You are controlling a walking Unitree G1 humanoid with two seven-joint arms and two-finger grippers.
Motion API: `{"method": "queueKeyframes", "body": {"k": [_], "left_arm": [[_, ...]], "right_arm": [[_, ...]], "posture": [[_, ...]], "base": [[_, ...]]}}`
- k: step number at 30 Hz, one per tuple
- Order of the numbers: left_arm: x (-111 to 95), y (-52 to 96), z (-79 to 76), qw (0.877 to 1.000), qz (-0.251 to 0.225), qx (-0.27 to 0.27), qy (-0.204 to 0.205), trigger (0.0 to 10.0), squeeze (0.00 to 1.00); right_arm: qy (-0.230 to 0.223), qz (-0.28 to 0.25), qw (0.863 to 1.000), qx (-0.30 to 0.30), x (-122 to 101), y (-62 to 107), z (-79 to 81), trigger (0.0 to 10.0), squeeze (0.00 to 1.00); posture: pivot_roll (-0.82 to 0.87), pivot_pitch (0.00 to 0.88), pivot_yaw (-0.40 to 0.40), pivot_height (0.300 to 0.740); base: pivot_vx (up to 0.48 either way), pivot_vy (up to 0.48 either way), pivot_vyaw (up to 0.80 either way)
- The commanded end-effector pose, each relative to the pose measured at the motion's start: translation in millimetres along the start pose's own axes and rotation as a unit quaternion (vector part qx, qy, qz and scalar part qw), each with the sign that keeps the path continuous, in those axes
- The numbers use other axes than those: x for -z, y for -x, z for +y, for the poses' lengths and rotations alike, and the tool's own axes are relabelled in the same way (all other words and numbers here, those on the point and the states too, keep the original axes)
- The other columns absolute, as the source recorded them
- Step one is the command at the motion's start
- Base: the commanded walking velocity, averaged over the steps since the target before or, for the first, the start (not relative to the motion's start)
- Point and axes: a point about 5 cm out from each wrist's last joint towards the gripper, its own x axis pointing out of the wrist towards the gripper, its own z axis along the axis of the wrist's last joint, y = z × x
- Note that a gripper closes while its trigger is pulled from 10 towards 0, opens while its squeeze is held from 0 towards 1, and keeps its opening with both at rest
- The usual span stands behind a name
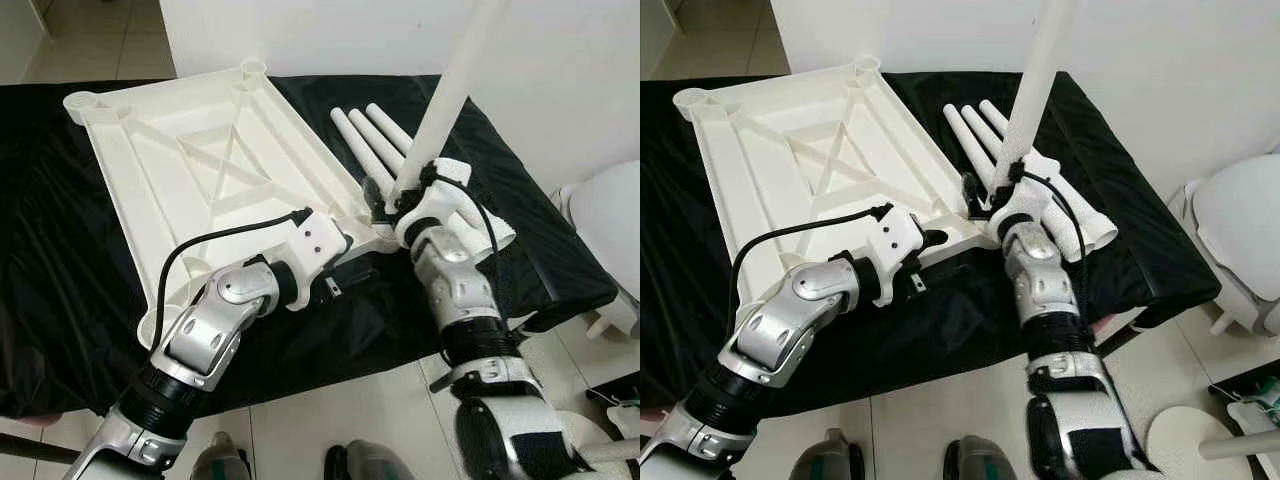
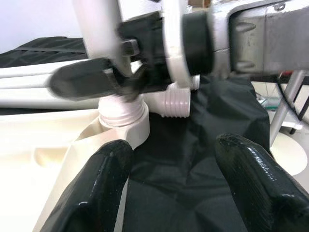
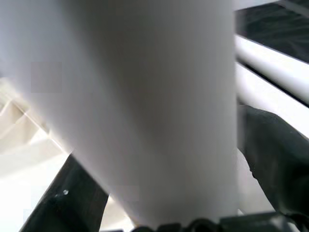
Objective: Building children table
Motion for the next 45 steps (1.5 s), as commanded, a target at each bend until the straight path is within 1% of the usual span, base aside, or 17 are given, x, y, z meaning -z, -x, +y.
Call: {"method": "queueKeyframes", "body": {"k": [1, 2, 3, 6, 12, 20, 21, 23, 24, 25, 26, 39, 40, 41, 42, 44, 45], "left_arm": [[0.3, -0.7, -0.3, 1.0, 0.002, -0.003, -0.003, 10.0, 0.0], [0.3, -0.6, 0.0, 1.0, 0.003, -0.003, -0.004, 10.0, 0.0], [0.3, -0.6, 0.0, 1.0, 0.003, -0.003, -0.004, 10.0, 0.0], [-0.1, -0.6, 1.3, 1.0, 0.003, -0.003, -0.006, 10.0, 0.0], [-0.9, 0.0, 2.7, 1.0, 0.003, -0.005, -0.006, 10.0, 0.0], [-1.7, 2.0, 5.3, 1.0, 0.005, -0.008, -0.009, 10.0, 0.0], [-1.7, 2.5, 5.4, 1.0, 0.005, -0.008, -0.01, 10.0, 0.0], [-1.7, 2.7, 5.4, 1.0, 0.005, -0.008, -0.01, 10.0, 0.0], [-1.7, 2.9, 5.4, 1.0, 0.006, -0.008, -0.009, 10.0, 0.0], [-1.7, 2.9, 5.4, 1.0, 0.006, -0.008, -0.009, 10.0, 0.0], [-1.7, 3.0, 5.6, 1.0, 0.006, -0.009, -0.009, 10.0, 0.0], [-2.5, 3.7, 5.4, 1.0, 0.005, -0.009, -0.009, 10.0, 0.0], [-2.5, 3.6, 5.2, 1.0, 0.005, -0.009, -0.009, 10.0, 0.0], [-2.5, 3.6, 5.2, 1.0, 0.005, -0.009, -0.009, 10.0, 0.0], [-2.6, 3.5, 5.0, 1.0, 0.005, -0.009, -0.008, 10.0, 0.0], [-2.6, 3.5, 5.0, 1.0, 0.005, -0.009, -0.008, 10.0, 0.0], [-2.4, 3.5, 4.5, 1.0, 0.004, -0.01, -0.006, 10.0, 0.0]], "right_arm": [[0.005, 0.011, 1.0, -0.021, 6.1, 1.1, 0.1, 10.0, 0.0], [0.028, 0.016, 0.999, -0.04, 7.9, 2.6, -3.8, 10.0, 0.0], [0.028, 0.016, 0.999, -0.04, 7.9, 2.6, -3.8, 10.0, 0.0], [0.066, 0.026, 0.993, -0.092, 12.5, 6.8, -13.6, 10.0, 0.0], [0.091, 0.033, 0.989, -0.111, 15.4, 7.0, -20.9, 10.0, 0.0], [0.121, 0.025, 0.985, -0.121, 7.3, 0.4, -29.8, 10.0, 0.0], [0.122, 0.021, 0.984, -0.124, 5.3, -0.4, -30.0, 8.8, 0.0], [0.122, 0.018, 0.984, -0.127, 4.4, -0.9, -30.1, 8.8, 0.0], [0.125, 0.017, 0.983, -0.129, 4.0, -1.1, -30.3, 2.6, 0.0], [0.125, 0.017, 0.983, -0.129, 4.0, -1.1, -30.3, 2.6, 0.0], [0.127, 0.019, 0.983, -0.131, 4.6, -1.0, -30.7, 0.0, 0.0], [0.128, 0.051, 0.979, -0.15, 19.9, 4.7, -33.4, 0.0, 0.0], [0.12, 0.052, 0.981, -0.144, 21.3, 5.2, -34.1, 10.0, 0.0], [0.12, 0.052, 0.981, -0.144, 21.3, 5.2, -34.1, 10.0, 0.0], [0.102, 0.05, 0.985, -0.128, 21.7, 4.4, -34.7, 10.0, 0.0], [0.102, 0.05, 0.985, -0.128, 21.7, 4.4, -34.7, 10.0, 0.0], [0.075, 0.045, 0.993, -0.08, 22.9, 0.7, -30.6, 10.0, 0.0]], "posture": [[-0.04, 0.0, -0.054, 0.74], [-0.04, 0.0, -0.051, 0.74], [-0.04, 0.0, -0.051, 0.74], [-0.04, 0.0, -0.048, 0.74], [-0.04, 0.0, -0.043, 0.74], [-0.03, 0.0, -0.032, 0.74], [-0.03, 0.0, -0.029, 0.74], [-0.03, 0.0, -0.029, 0.74], [-0.03, 0.0, -0.029, 0.74], [-0.03, 0.0, -0.029, 0.74], [-0.03, 0.0, -0.029, 0.74], [-0.03, 0.0, -0.028, 0.74], [-0.03, 0.0, -0.029, 0.74], [-0.03, 0.0, -0.029, 0.74], [-0.03, 0.0, -0.032, 0.74], [-0.03, 0.0, -0.032, 0.74], [-0.03, 0.0, -0.038, 0.74]], "base": [[0.0, 0.0, 0.0], [0.0, 0.0, 0.0], [0.0, 0.0, 0.0], [0.0, 0.0, 0.0], [0.0, 0.0, 0.0], [0.0, 0.0, 0.0], [0.0, 0.0, 0.0], [0.0, 0.0, 0.0], [0.0, 0.0, 0.0], [0.0, 0.0, 0.0], [0.0, 0.0, 0.0], [0.0, 0.0, 0.0], [0.0, 0.0, 0.0], [0.0, 0.0, 0.0], [0.0, 0.0, 0.0], [0.0, 0.0, 0.0], [0.0, 0.0, 0.0]]}}
